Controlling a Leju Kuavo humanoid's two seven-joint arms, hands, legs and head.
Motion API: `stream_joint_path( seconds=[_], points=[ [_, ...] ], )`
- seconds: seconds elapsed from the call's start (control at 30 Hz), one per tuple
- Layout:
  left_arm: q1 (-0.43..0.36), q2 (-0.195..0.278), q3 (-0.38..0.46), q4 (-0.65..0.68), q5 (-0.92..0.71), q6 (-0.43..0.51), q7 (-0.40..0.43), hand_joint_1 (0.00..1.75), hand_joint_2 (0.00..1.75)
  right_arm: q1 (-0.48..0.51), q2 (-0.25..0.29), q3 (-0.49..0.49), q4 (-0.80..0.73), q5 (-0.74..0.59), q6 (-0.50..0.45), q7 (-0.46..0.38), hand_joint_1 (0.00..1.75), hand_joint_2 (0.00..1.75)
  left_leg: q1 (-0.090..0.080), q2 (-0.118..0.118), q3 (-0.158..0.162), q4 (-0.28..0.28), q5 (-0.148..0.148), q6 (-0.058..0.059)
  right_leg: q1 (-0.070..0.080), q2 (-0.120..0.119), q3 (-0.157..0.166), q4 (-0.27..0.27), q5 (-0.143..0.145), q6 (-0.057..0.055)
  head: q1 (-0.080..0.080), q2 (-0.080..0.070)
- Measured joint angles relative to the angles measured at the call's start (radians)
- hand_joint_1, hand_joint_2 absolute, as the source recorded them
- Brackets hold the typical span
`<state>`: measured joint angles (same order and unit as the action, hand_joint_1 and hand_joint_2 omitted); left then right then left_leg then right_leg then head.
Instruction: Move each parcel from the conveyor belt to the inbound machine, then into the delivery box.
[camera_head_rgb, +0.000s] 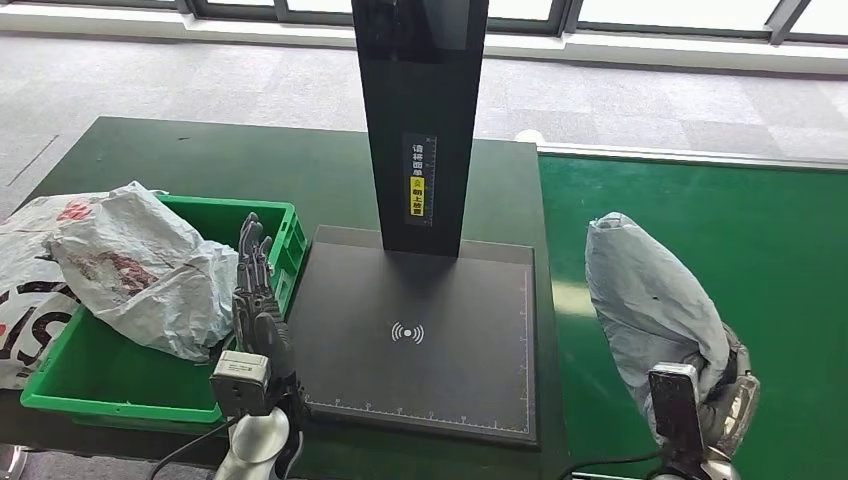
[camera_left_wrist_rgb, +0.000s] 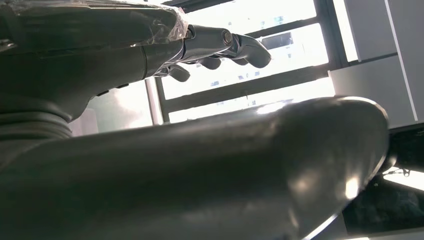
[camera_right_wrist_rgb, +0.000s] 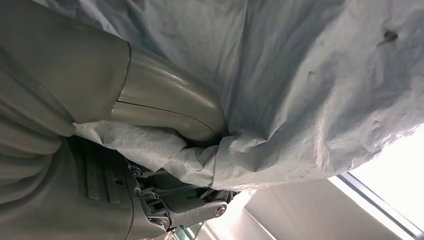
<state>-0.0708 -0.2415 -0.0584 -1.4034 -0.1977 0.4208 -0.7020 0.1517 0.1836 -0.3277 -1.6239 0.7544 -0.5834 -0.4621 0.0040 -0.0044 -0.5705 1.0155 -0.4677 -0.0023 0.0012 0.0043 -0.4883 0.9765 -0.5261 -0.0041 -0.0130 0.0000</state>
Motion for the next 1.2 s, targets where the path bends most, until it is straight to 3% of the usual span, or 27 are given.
stream_joint_path(
  seconds=[0.23, 0.37, 0.53, 0.73, 1.2],
  points=[
    [-0.001, 0.010, 0.000, 0.000, 0.023, 0.018, 0.000, 0.00, 0.00, 0.023, 0.011, 0.045, -0.071, -0.114, -0.084, -0.133, 1.75, 1.75, 0.000, 0.000, -0.001, 0.000, 0.000, 0.000, 0.000, 0.000, 0.000, 0.000, 0.000, 0.000, 0.000, 0.000],
    [-0.009, 0.014, -0.001, 0.004, 0.032, 0.018, 0.000, 0.00, 0.00, 0.011, 0.028, 0.134, -0.088, -0.082, -0.087, -0.202, 1.75, 1.75, 0.000, 0.001, 0.000, 0.000, 0.000, 0.000, 0.000, 0.000, -0.001, 0.001, 0.000, 0.000, 0.000, 0.000],
    [-0.033, 0.014, -0.008, 0.021, 0.034, 0.016, 0.000, 0.00, 0.00, -0.059, 0.048, 0.309, -0.043, 0.026, -0.063, -0.155, 1.75, 1.75, 0.000, 0.001, 0.000, 0.000, 0.002, -0.003, 0.000, 0.000, -0.003, 0.003, 0.000, 0.000, 0.000, 0.000],
    [-0.055, 0.014, -0.023, 0.048, 0.038, 0.014, 0.000, 0.00, 0.00, -0.132, 0.057, 0.459, 0.046, 0.049, -0.062, -0.137, 1.75, 1.75, 0.000, -0.001, -0.001, 0.000, 0.003, -0.003, 0.000, 0.000, -0.003, 0.004, 0.000, -0.001, 0.000, 0.000],
    [-0.085, 0.013, -0.048, 0.090, 0.051, -0.003, 0.000, 0.00, 0.00, -0.182, 0.064, 0.598, 0.133, 0.027, -0.083, -0.122, 1.75, 1.75, 0.000, -0.001, -0.001, 0.000, 0.003, -0.004, 0.000, 0.000, -0.004, 0.004, 0.000, -0.001, 0.000, 0.000]
  ],
)
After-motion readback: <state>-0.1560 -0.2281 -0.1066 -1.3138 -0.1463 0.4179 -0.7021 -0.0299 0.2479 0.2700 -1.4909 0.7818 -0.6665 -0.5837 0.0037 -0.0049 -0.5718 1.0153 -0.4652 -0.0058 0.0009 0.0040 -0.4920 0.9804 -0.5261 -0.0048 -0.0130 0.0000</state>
